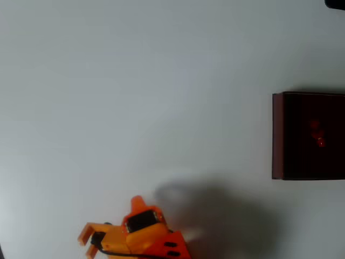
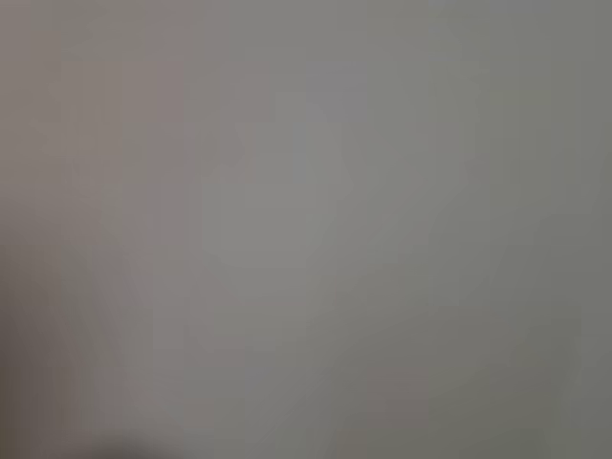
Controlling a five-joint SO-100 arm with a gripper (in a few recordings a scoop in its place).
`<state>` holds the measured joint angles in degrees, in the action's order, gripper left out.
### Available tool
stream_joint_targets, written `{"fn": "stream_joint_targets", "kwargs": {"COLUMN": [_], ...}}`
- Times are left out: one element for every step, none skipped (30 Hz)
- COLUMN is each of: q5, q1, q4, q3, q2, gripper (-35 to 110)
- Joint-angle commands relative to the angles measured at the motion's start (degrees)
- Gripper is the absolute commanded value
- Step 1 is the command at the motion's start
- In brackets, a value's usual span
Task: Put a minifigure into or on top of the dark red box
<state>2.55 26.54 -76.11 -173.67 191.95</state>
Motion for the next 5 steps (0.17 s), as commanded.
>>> {"fn": "stream_joint_targets", "kwargs": {"q5": [0.0, 0.0, 0.0, 0.0, 0.0], "q1": [0.7, 0.7, 0.7, 0.7, 0.7], "q4": [-1.1, -1.1, -1.1, -1.1, -1.1], "q3": [1.5, 1.5, 1.5, 1.5, 1.5], "q2": [0.2, 0.2, 0.2, 0.2, 0.2], "gripper": [0, 0, 0, 0, 0]}}
